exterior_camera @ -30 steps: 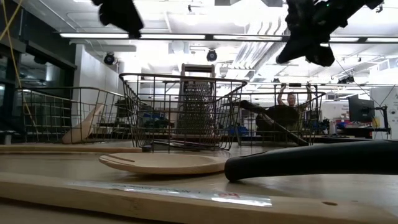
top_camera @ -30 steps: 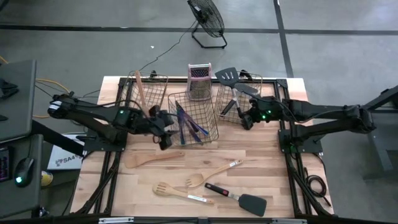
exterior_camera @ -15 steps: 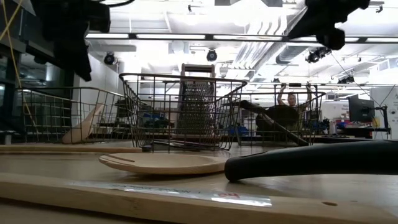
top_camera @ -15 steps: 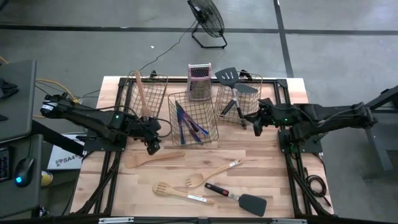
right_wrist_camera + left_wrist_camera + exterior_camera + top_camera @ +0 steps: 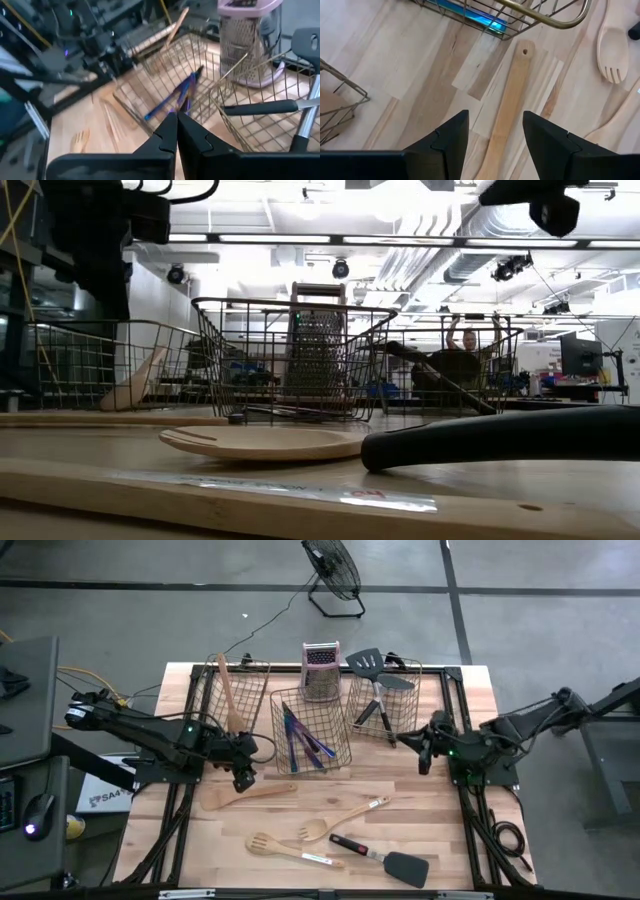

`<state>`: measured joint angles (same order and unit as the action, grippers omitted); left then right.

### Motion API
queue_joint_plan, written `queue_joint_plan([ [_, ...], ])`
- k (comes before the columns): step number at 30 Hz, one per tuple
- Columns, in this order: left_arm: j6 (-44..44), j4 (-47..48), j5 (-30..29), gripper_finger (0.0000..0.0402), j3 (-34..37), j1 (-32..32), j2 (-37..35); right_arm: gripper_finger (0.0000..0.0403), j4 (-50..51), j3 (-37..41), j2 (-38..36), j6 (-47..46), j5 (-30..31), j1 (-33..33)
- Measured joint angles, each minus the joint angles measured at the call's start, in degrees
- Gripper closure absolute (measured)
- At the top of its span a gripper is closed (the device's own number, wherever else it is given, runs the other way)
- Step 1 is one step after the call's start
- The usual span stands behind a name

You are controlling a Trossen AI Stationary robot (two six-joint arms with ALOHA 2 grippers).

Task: Pick & Place Kitchen Items
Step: Put the top brown serving spoon into the left wire basket

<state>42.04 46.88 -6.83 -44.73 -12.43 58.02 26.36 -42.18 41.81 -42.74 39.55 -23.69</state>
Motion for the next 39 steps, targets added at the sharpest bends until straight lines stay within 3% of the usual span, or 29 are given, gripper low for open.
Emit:
queue_joint_plan([
  [4, 0.0, 0.0, 0.0, 0.0217, 0.0, 0.0, 0.0, 0.0401, -9.0, 7.0, -3.2, -2.1, 5.6, -3.1],
  [9, 0.3, 0.0, 1.6, 0.0217, 0.0, 0.0, 0.0, 0.0401, -26.0, 17.0, -7.1, 0.5, 5.3, -3.2],
  [16, 1.0, 0.0, 3.4, 0.0217, 0.0, 0.0, 0.0, 0.0401, -36.9, 25.0, -13.6, 5.4, 5.2, -2.8],
  [27, 3.1, 0.0, 4.8, 0.0217, 0.0, 0.0, 0.0, 0.0401, -36.0, 29.0, -26.7, 13.0, -1.0, -2.2],
  [39, 5.4, -0.5, 4.7, 0.0217, 0.0, 0.0, 0.0, 0.0401, -26.2, 29.0, -33.8, 16.2, -10.1, 7.0],
])
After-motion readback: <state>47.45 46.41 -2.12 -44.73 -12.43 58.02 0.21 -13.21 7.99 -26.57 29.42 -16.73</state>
